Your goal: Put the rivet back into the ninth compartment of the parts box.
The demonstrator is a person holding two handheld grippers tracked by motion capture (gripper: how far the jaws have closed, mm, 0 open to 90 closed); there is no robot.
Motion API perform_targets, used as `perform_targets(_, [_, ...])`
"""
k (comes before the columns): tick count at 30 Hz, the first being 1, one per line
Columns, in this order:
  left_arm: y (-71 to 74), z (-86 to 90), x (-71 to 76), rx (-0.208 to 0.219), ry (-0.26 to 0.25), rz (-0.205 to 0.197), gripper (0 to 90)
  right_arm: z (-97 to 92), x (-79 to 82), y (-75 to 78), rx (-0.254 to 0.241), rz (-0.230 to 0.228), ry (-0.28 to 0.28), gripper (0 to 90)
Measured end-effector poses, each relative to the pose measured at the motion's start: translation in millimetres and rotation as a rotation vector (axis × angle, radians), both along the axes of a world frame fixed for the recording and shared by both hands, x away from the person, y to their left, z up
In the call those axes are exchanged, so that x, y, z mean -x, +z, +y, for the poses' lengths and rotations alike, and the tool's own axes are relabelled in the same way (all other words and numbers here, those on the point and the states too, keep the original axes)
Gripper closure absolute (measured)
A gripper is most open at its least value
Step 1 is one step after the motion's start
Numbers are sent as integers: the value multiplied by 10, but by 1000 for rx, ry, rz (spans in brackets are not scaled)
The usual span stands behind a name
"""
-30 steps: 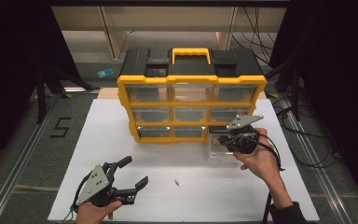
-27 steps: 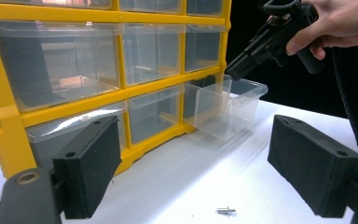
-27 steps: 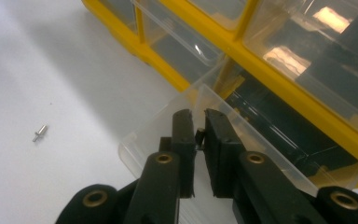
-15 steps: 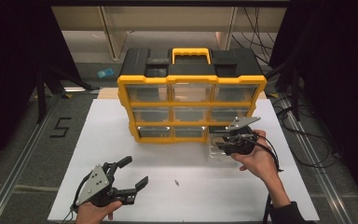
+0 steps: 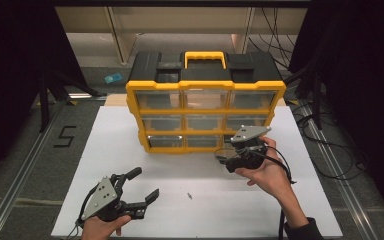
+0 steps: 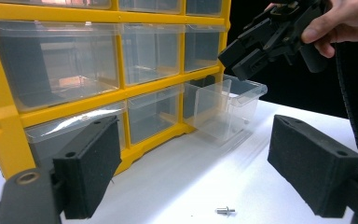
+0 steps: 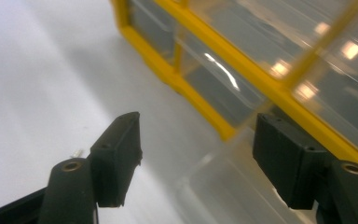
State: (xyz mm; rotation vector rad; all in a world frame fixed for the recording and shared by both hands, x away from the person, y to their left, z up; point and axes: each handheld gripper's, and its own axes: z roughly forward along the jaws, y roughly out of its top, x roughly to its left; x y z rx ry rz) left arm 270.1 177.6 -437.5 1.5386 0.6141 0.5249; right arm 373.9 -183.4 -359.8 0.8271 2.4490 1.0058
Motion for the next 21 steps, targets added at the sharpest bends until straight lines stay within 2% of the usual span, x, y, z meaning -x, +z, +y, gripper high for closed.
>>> perform_targets(3, [0, 2, -1, -1, 1, -2, 166, 123, 56, 10, 1, 10, 46, 316])
perform_targets(4, [0, 2, -1, -1, 0, -2, 166, 174, 76, -6, -6, -7, 45, 306])
perform_targets(5, [0, 2, -1, -1, 0, -2, 166, 212, 93, -3, 4, 12, 67, 306])
perform_targets(7, [1, 2, 0, -1, 0, -2, 166, 310, 131, -39, 16, 1, 86, 307])
perform_targets(11, [0, 3, -2, 0, 1, -3, 166, 482, 203, -94, 41, 19, 131, 306])
perform_targets(14, [0, 3, 0, -1, 0, -2, 166, 589, 231, -166, 57, 50, 161, 307])
perform_targets(15, [0, 3, -1, 0, 1, -1, 166, 610, 234, -185, 60, 55, 160, 307])
perform_targets(16, [-1, 3, -1, 1, 2, -1, 166, 660, 234, -245, 72, 82, 157, 308])
perform_targets(17, [-1, 3, -1, 0, 2, -1, 166, 660, 234, -245, 72, 82, 157, 308])
perform_targets(21, [-2, 1, -1, 0, 1, 0, 166, 770, 209, -437, 120, 137, 178, 318])
